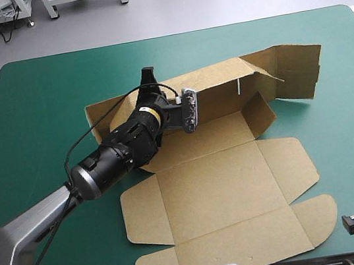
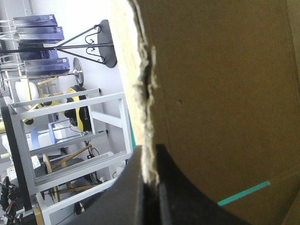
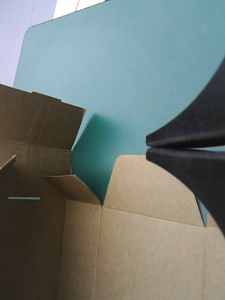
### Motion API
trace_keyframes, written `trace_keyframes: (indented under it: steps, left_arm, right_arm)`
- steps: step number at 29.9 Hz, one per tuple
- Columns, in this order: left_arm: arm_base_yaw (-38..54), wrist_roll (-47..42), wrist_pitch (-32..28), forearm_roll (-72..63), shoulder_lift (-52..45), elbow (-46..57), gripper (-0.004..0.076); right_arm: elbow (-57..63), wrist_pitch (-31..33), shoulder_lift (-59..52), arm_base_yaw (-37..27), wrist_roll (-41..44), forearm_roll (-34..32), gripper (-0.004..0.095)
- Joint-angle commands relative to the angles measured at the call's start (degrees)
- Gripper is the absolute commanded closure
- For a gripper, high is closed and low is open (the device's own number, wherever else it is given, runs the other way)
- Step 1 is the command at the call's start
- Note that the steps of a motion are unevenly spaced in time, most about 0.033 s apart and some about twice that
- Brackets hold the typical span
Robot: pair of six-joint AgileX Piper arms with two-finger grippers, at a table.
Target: Fold the box
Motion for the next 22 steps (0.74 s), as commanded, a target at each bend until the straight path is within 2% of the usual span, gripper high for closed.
trace_keyframes:
  steps: [1, 11, 17, 22]
  left_arm:
    - [-0.4, -5.1, -4.0, 4.1, -4.2, 2.2, 0.0734]
    - [-0.4, -8.0, -8.0, 4.7, -9.4, 9.4, 0.0734]
    - [-1.2, -8.4, -8.2, 4.7, -9.4, 9.8, 0.0734]
    - [-2.6, -8.5, -8.2, 4.9, -9.4, 9.8, 0.0734]
  right_arm:
    - [-8.2, -1.9, 5.8, -0.5, -0.4, 1.1, 0.0917]
    - [-35.6, -2.1, 31.2, -0.5, -5.9, 7.2, 0.0917]
    - [-49.5, 1.9, 48.9, -0.5, -7.1, 7.5, 0.0918]
    - [-61.6, 5.3, 64.6, -0.5, -7.3, 10.2, 0.0918]
